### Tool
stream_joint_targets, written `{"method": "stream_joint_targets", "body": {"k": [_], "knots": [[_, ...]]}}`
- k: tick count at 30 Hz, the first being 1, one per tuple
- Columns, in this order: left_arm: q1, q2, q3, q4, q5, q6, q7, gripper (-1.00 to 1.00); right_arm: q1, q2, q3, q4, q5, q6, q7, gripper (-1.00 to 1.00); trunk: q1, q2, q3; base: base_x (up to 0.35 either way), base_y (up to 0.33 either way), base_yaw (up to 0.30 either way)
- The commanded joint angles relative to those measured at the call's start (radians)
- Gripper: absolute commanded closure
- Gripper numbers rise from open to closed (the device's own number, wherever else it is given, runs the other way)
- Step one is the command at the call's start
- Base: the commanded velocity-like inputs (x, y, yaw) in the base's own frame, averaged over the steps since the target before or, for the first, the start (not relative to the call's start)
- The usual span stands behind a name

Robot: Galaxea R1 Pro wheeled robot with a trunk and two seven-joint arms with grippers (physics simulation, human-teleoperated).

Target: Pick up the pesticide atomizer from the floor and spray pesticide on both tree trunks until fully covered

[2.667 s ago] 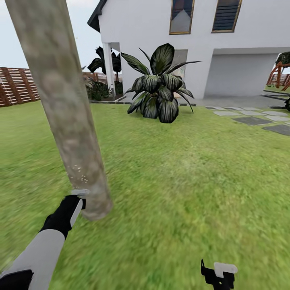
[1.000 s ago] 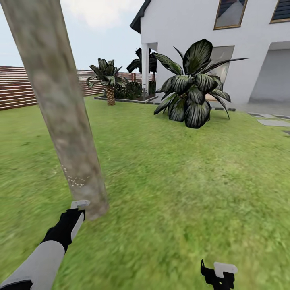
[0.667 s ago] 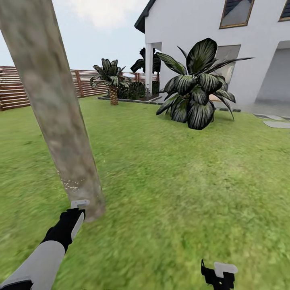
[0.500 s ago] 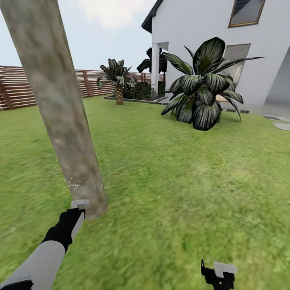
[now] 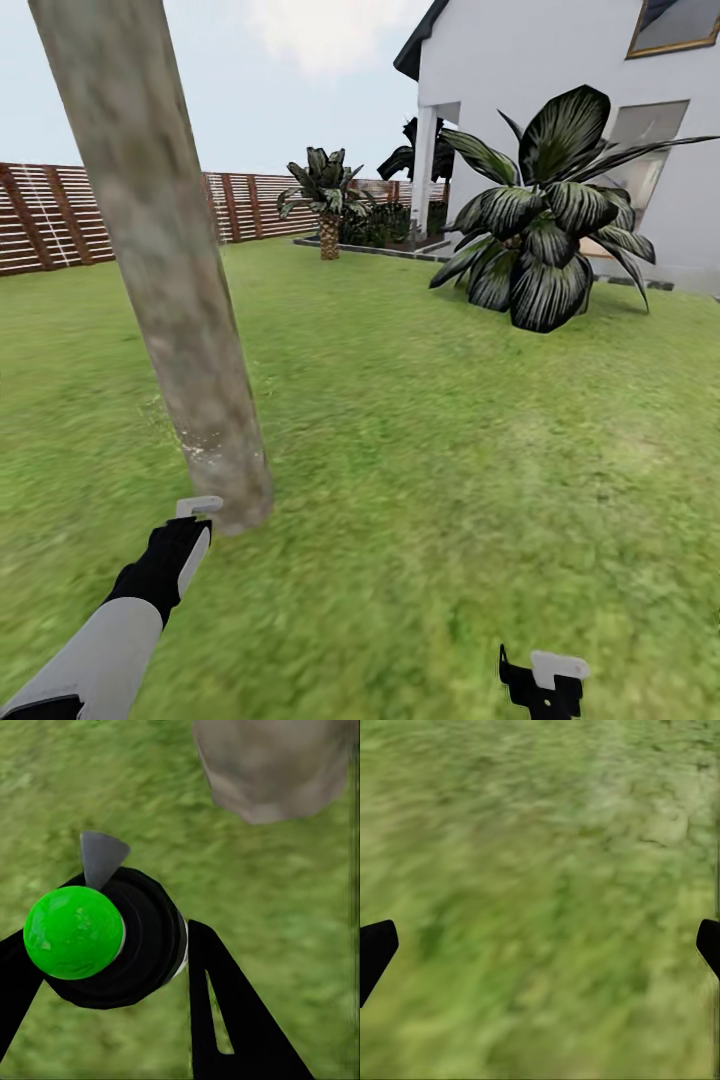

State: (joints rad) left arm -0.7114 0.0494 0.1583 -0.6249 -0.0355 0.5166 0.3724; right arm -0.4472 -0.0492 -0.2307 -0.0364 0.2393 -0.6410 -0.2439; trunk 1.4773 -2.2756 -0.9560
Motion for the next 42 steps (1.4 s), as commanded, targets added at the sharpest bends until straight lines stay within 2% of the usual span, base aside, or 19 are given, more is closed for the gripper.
{"method": "stream_joint_targets", "body": {"k": [1,19,36,42], "knots": [[0.000,0.000,0.001,-0.002,-0.004,0.007,0.000,1.00,-0.001,0.000,-0.005,0.001,0.011,-0.002,-0.005,-1.00,0.000,0.000,-0.001,0.095,-0.272,0.009],[-0.001,-0.002,0.000,-0.003,-0.001,0.007,0.000,1.00,-0.001,0.000,-0.006,0.001,0.009,-0.002,-0.006,-1.00,0.000,0.000,-0.001,0.111,-0.272,0.006],[0.000,-0.003,0.001,-0.001,0.005,0.006,-0.003,1.00,-0.001,0.000,-0.005,0.001,0.011,-0.002,-0.006,-1.00,0.000,0.000,-0.001,0.118,-0.271,0.263],[-0.002,0.002,0.003,-0.010,0.003,0.006,-0.003,1.00,-0.001,0.000,-0.006,0.001,0.011,-0.002,-0.006,-1.00,0.000,0.000,-0.001,-0.113,-0.236,0.260]]}}
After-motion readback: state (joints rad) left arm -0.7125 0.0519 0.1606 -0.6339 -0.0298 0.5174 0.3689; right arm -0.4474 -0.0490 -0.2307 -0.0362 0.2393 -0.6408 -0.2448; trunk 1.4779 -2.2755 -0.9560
